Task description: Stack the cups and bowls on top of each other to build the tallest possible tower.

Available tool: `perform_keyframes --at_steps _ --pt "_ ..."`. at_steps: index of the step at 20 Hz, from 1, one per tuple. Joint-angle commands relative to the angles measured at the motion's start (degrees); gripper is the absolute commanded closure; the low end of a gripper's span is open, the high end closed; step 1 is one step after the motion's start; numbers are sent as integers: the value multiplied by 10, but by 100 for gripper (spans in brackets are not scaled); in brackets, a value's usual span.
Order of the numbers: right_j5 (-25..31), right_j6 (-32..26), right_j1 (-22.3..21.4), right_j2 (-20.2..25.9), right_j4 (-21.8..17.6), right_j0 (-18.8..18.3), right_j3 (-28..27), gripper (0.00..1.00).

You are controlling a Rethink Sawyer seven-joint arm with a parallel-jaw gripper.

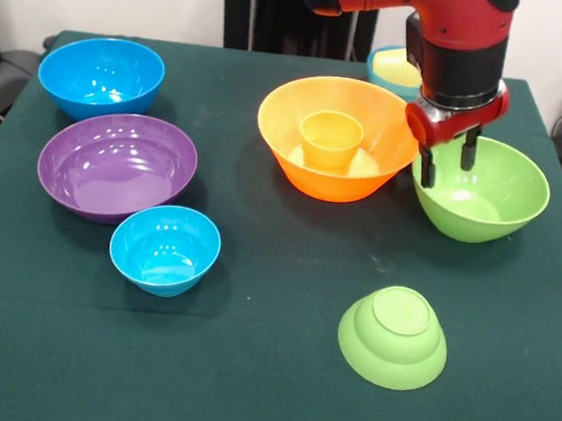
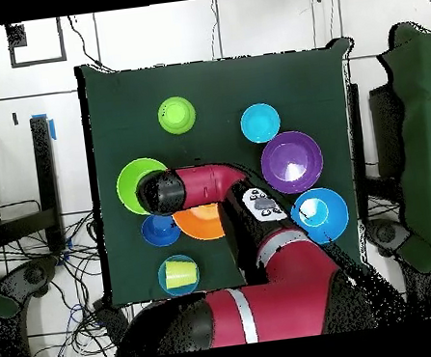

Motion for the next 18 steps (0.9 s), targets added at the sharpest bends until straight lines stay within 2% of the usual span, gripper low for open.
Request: perform_keyframes --at_steps 1,18 --pt "57 79 -28 -2 5 22 5 0" --pt "30 39 -4 9 -17 0 -41 0"
